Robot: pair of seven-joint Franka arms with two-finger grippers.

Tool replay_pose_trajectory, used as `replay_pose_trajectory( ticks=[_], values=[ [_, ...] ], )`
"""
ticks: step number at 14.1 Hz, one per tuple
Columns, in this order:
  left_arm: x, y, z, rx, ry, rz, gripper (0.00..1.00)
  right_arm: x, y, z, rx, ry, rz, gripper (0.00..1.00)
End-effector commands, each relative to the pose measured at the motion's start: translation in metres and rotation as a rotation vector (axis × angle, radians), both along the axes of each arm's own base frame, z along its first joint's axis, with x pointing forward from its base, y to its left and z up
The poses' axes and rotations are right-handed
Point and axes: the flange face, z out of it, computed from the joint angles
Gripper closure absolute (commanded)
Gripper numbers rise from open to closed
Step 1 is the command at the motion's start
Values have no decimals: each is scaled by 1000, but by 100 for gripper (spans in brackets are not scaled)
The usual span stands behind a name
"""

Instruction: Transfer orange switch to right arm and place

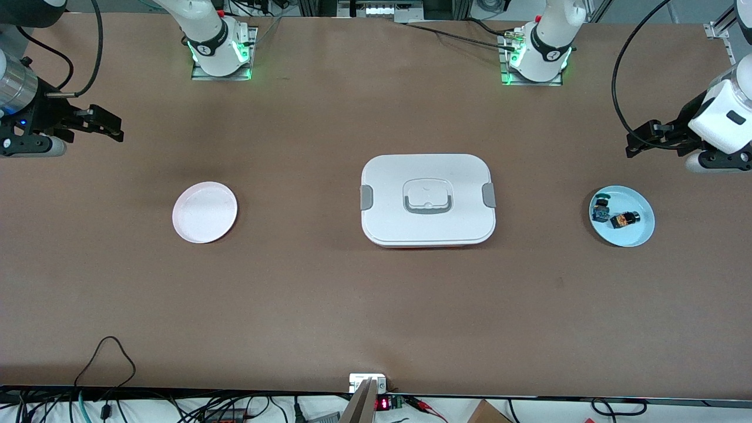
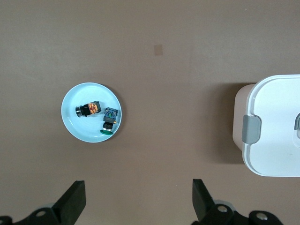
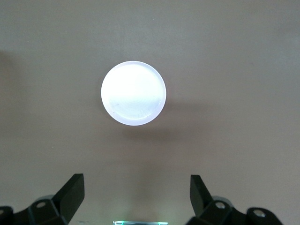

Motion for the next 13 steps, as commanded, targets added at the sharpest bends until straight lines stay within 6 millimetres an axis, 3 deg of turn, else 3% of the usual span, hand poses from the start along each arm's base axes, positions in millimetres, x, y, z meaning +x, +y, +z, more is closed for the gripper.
replay_pose_trajectory(
  ticks=[1,5,9,13],
  values=[
    [5,2,3,-23,9,17,0,-6,-1,3,5,0,-10,0],
    [5,8,2,-23,9,26,0,-6,0,4,5,-2,-8,0],
    [6,-1,-1,-8,15,1,0,-5,-2,3,5,1,-11,0],
    [9,8,-8,-20,29,16,0,-5,-2,2,5,0,-13,0]
  ],
)
